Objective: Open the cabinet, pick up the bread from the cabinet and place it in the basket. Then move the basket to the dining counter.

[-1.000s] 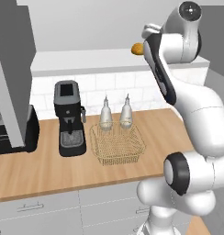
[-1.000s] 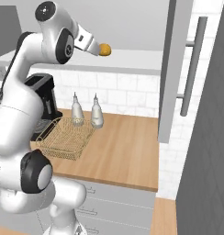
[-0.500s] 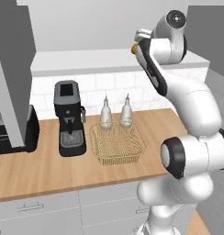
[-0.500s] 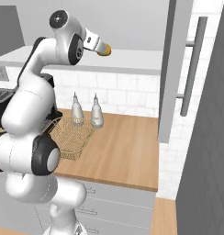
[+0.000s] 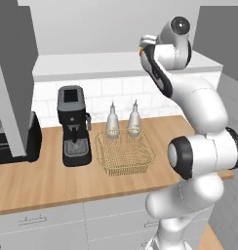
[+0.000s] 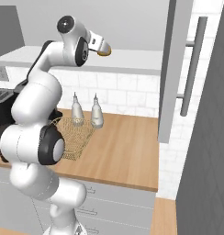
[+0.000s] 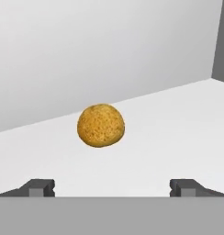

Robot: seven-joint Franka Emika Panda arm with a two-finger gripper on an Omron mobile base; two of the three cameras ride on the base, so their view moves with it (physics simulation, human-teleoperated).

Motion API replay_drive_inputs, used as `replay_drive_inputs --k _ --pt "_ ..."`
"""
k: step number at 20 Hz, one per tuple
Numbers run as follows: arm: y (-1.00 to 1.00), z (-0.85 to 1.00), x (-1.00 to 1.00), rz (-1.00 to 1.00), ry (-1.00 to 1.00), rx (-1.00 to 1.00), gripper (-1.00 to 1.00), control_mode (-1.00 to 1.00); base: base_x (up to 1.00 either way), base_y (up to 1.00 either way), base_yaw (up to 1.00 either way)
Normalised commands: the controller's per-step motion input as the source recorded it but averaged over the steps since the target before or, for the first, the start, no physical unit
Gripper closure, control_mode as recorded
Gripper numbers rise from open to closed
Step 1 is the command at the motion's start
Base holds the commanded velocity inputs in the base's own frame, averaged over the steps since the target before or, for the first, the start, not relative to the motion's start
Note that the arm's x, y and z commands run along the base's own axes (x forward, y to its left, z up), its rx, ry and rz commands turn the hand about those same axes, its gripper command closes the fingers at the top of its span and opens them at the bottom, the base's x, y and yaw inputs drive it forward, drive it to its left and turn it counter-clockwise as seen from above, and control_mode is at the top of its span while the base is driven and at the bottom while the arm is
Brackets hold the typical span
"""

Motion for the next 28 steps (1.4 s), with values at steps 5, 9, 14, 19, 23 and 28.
replay_drive_inputs --k 5,9,14,19,23,28 --pt "-0.04 0.00 0.41 0.00 0.00 -0.09 -1.00 -1.00 0.00 0.00 0.00" --pt "0.00 0.00 0.40 0.00 0.00 0.00 -1.00 -1.00 0.00 0.00 0.00" --pt "0.00 0.00 0.51 0.00 0.00 0.00 -1.00 -1.00 0.00 0.00 0.00" --pt "0.00 -0.02 0.29 0.00 0.00 0.00 -1.00 -1.00 0.00 0.00 0.00" --pt "0.00 -0.11 0.17 0.00 0.00 0.00 -1.00 -1.00 0.00 0.00 0.00" --pt "0.00 -0.19 0.08 0.00 0.00 0.00 -1.00 -1.00 0.00 0.00 0.00"
